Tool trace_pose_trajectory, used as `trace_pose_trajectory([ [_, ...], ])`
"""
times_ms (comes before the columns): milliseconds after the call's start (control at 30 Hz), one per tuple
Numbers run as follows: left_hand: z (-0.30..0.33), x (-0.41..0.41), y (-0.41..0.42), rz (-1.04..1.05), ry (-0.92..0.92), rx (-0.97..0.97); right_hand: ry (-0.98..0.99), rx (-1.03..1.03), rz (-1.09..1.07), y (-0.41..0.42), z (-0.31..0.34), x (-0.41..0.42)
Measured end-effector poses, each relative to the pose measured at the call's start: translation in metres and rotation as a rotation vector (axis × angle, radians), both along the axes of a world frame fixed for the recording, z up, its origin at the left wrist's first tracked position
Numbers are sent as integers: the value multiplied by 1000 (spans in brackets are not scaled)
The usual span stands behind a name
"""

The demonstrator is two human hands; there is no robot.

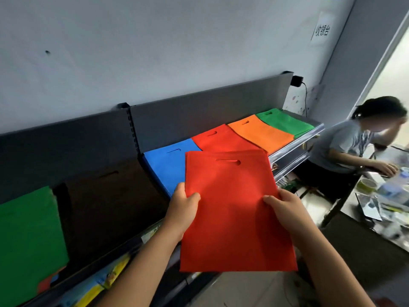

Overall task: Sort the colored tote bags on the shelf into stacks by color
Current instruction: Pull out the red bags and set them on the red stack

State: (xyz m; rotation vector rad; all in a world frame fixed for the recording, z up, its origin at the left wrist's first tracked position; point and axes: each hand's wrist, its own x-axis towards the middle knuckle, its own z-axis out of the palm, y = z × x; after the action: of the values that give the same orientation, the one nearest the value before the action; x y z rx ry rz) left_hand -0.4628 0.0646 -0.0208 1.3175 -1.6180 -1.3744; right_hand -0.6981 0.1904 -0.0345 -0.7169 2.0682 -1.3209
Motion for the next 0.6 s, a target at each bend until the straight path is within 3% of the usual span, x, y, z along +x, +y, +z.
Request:
trace_pose_trajectory([
  [267,-4,-88,-29,-36,-147,-178,34,6,-64,-25,9,-75],
  [600,-11,-172,-136,68,-139,-121,50,31,-26,-131,0,-158],
])
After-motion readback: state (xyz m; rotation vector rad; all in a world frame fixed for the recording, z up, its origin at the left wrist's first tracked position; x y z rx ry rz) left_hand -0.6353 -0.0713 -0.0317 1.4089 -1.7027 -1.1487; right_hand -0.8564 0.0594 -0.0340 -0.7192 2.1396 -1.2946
